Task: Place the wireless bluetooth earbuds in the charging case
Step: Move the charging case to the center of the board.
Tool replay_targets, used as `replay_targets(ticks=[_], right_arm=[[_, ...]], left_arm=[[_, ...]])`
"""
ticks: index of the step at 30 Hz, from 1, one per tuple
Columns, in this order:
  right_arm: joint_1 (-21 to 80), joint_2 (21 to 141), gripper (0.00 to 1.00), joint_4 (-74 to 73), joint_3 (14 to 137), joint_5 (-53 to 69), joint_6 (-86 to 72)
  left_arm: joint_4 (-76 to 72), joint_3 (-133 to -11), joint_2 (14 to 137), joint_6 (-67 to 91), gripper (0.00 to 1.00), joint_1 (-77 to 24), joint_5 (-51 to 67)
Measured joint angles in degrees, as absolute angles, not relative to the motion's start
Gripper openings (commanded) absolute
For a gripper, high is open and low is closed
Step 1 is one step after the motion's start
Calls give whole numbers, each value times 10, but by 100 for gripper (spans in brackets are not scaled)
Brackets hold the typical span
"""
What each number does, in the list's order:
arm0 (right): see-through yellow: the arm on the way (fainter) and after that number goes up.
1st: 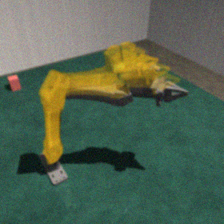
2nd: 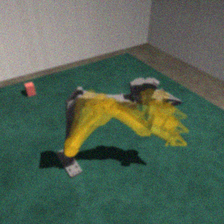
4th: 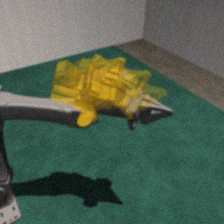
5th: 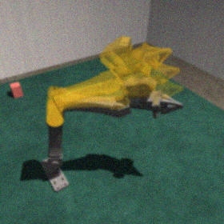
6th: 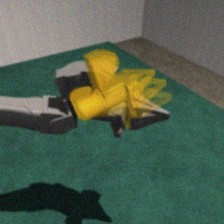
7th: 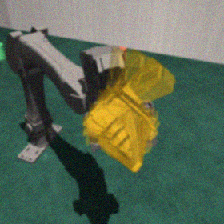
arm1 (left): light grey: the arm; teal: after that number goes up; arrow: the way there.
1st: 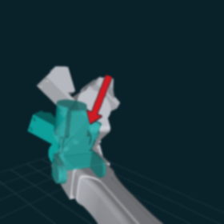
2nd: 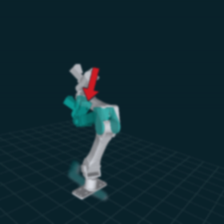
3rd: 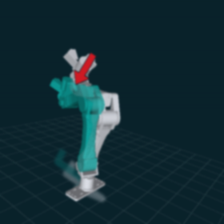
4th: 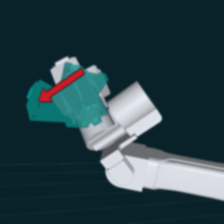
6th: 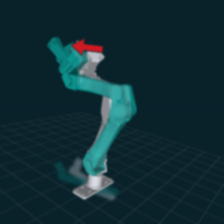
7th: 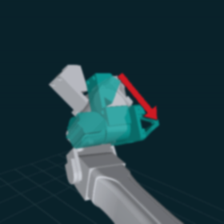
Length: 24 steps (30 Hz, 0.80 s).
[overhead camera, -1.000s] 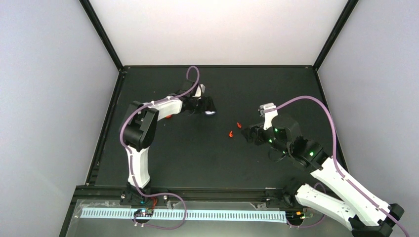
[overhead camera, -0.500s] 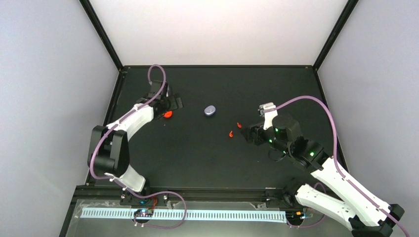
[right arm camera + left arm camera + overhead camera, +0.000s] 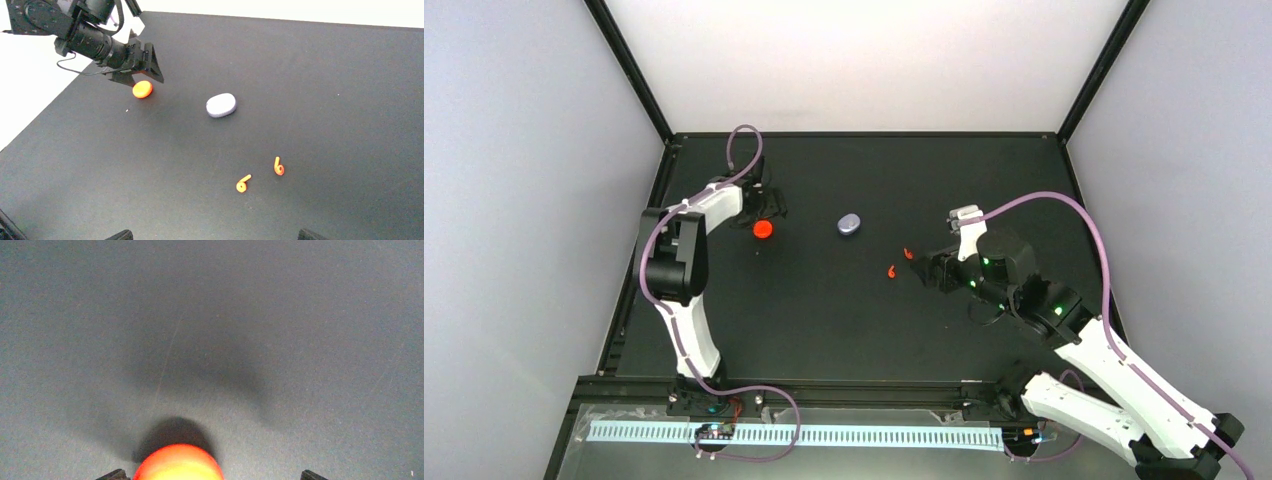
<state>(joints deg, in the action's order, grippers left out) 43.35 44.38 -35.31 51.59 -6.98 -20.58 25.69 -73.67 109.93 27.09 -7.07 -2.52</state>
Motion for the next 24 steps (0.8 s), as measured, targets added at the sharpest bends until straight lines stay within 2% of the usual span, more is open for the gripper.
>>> replay_targets(ticks=[2, 6, 14, 24], right_arm=[[434, 444, 85, -356, 519, -70, -203], [434, 444, 85, -361, 520, -74, -197], [434, 444, 85, -364, 527, -79, -187], [434, 430, 85, -364, 528, -83, -182]], left_arm=[[262, -755, 1117, 263, 84, -71, -24], [276, -761, 1133, 246, 71, -71, -25], [293, -761, 1133, 215, 70, -72, -31], [314, -763, 1133, 182, 58, -87, -44]])
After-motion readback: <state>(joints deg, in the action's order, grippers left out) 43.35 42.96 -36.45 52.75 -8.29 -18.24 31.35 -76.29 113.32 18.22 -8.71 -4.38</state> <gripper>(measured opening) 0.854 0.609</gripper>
